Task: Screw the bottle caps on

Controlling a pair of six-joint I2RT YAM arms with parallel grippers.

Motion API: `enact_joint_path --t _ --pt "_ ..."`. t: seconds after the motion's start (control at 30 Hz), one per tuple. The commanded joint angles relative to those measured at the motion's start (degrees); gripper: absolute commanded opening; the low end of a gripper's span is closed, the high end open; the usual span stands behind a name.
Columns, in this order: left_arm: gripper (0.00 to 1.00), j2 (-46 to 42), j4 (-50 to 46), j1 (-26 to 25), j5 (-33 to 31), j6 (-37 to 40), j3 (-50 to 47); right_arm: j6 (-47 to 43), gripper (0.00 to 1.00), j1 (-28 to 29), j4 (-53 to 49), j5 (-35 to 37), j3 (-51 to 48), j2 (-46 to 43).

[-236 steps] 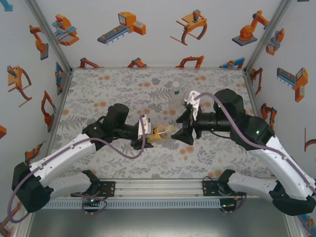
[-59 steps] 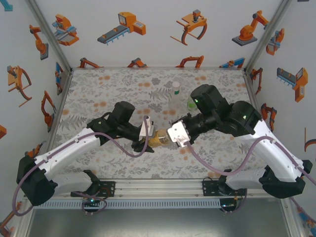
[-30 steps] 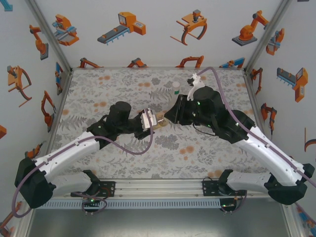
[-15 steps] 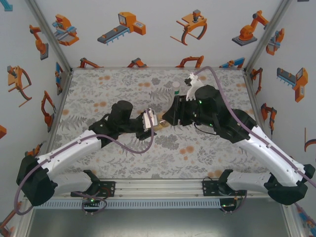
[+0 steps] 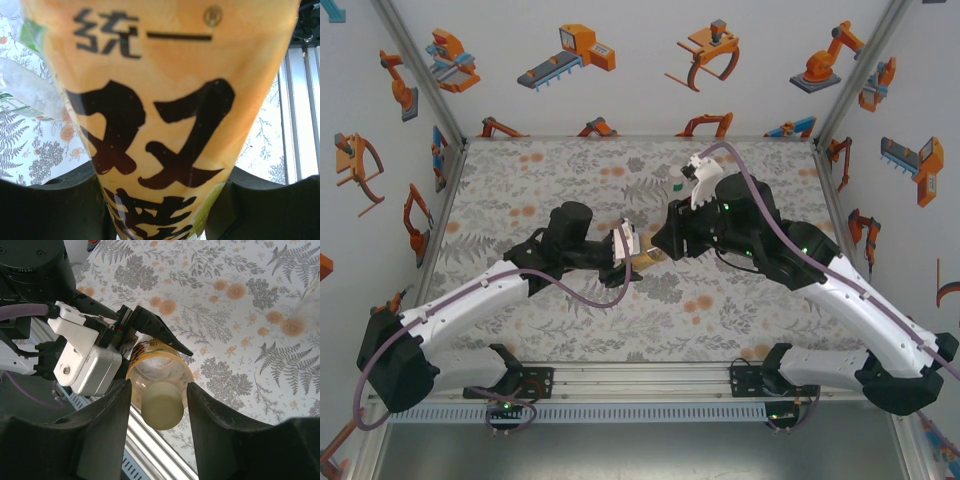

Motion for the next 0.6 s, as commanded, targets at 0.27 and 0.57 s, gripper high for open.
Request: enact_joint_path --t 0.27,0.57 --pt "0.0 0.36 4.84 -0.16 -0.49 -2.87 0.92 2.12 0.37 0.06 -0.44 0.48 0.2 0.66" --pt "0.23 -0.27 8.4 -0.15 -2.58 -4.62 -0.4 2.31 0.31 0.06 -1.39 2.03 1.55 2.15"
